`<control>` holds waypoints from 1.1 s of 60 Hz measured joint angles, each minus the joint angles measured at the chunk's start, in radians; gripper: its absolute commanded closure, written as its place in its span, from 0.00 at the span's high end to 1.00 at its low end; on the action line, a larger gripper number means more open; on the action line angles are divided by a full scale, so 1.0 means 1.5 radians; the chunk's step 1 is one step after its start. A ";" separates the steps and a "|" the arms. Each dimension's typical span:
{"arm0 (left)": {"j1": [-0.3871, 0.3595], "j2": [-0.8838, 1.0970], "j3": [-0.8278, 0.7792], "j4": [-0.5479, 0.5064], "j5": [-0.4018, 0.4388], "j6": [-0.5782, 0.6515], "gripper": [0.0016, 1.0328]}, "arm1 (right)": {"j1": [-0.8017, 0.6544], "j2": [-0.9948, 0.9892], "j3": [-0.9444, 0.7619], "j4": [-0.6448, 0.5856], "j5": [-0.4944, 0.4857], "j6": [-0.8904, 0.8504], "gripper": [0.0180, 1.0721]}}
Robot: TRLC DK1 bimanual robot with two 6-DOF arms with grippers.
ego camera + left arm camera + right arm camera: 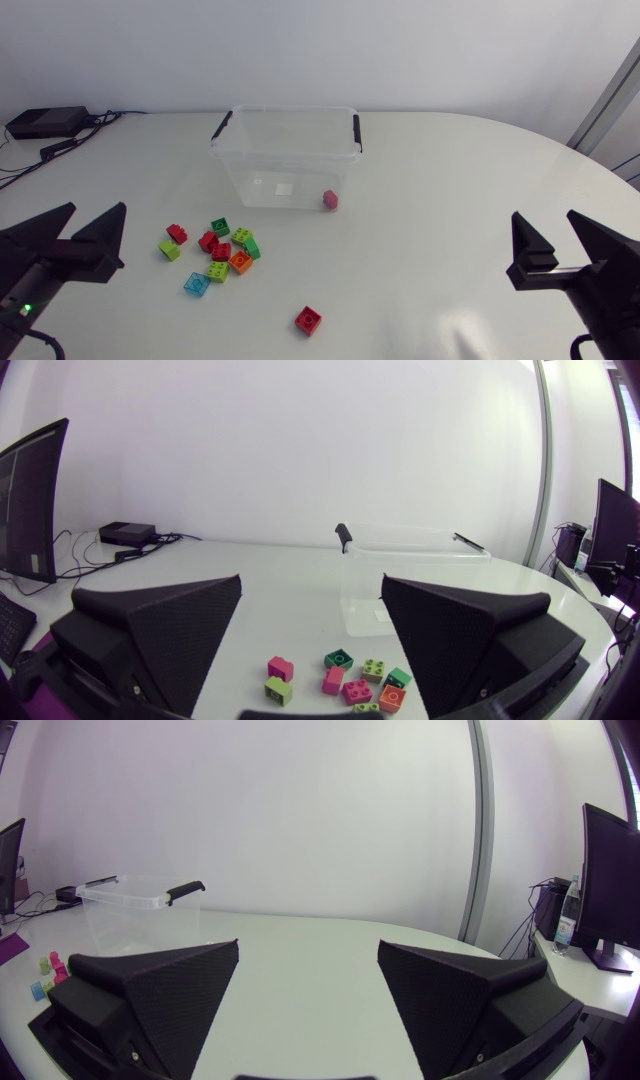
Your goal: Pick up the duplo bricks and place them in the container
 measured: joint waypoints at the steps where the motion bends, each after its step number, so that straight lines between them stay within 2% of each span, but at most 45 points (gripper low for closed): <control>1: -0.001 0.016 0.011 0.000 0.000 -0.002 0.93 | 0.003 0.014 0.008 0.005 0.000 0.000 0.95; 12: -0.009 0.188 0.116 -0.043 0.000 -0.004 0.93 | 0.013 0.227 0.127 0.026 -0.007 0.000 0.95; 19: -0.012 0.294 0.175 -0.110 0.000 -0.001 0.92 | 0.021 0.338 0.195 0.011 -0.010 0.003 0.95; 26: -0.007 0.435 0.261 -0.179 0.000 0.047 0.90 | 0.043 0.430 0.253 -0.025 -0.010 0.019 0.95; 31: 0.017 0.570 0.340 -0.226 0.000 0.121 0.90 | 0.068 0.498 0.296 -0.074 -0.010 0.031 0.95; 36: 0.042 0.668 0.382 -0.242 0.007 0.176 0.90 | 0.083 0.544 0.332 -0.128 -0.007 0.035 0.95; 39: 0.062 0.725 0.399 -0.254 0.027 0.214 0.90 | 0.101 0.597 0.379 -0.197 -0.007 0.029 0.95; 51: 0.089 0.858 0.423 -0.290 0.058 0.331 0.88 | 0.155 0.714 0.458 -0.320 -0.033 -0.068 0.95; 61: 0.095 0.935 0.443 -0.291 0.060 0.390 0.80 | 0.242 0.787 0.491 -0.370 -0.036 -0.119 0.95; 66: 0.101 0.962 0.452 -0.291 0.061 0.413 0.79 | 0.296 0.829 0.507 -0.396 -0.035 -0.124 0.95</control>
